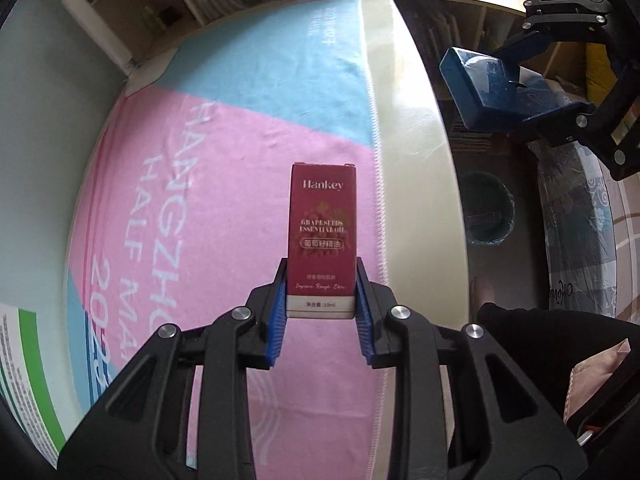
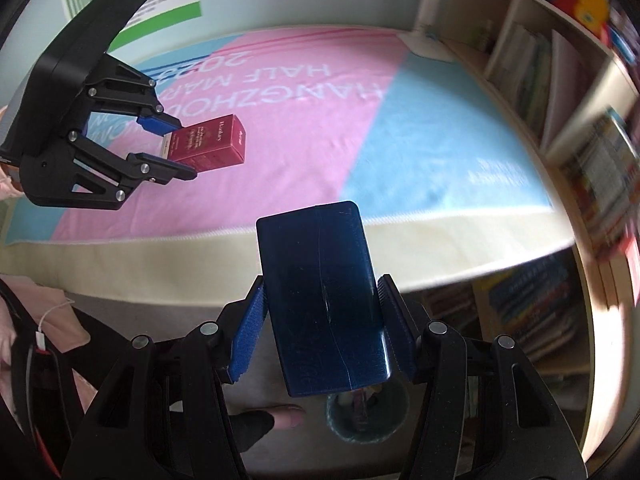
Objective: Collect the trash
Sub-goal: 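Lift and carry the red box and navy case over the teal wastebasket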
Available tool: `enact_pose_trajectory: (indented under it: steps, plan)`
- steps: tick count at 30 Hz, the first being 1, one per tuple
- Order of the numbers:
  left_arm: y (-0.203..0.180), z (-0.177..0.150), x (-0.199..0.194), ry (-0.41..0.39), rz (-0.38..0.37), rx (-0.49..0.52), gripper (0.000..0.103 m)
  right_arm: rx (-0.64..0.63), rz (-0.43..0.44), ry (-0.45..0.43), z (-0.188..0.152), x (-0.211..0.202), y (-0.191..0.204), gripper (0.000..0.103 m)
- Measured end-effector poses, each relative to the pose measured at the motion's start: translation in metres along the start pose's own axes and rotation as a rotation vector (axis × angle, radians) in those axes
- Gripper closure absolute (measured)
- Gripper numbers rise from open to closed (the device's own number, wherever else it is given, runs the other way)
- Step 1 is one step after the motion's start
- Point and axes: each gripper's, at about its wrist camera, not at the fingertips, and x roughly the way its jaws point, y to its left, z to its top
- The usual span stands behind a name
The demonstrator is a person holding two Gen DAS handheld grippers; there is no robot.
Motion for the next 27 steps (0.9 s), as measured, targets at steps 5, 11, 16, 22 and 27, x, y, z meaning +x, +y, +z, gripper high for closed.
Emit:
enact_pose_trajectory:
  steps: [5,11,16,22,27]
  plan:
    - [-0.054,0.036,0.002,-0.017,-0.034,0.095,0.076,0.086,-0.035,0.008,-0.050,-0.021,-0.030,0.046]
    - [-0.117,0.065,0.012,-0.009,-0.099,0.171,0.076,0.176,-0.048,0.014,-0.108,-0.042,-0.060,0.046]
    - [-0.163,0.081,0.025,0.023,-0.133,0.223,0.076,0.240,-0.047,0.027,-0.148,-0.051,-0.080,0.046]
    - [-0.206,0.104,0.039,0.052,-0.170,0.269,0.076,0.312,-0.038,0.035,-0.182,-0.056,-0.100,0.046]
    - [-0.236,0.117,0.051,0.075,-0.187,0.306,0.076,0.353,-0.025,0.045,-0.210,-0.057,-0.112,0.046]
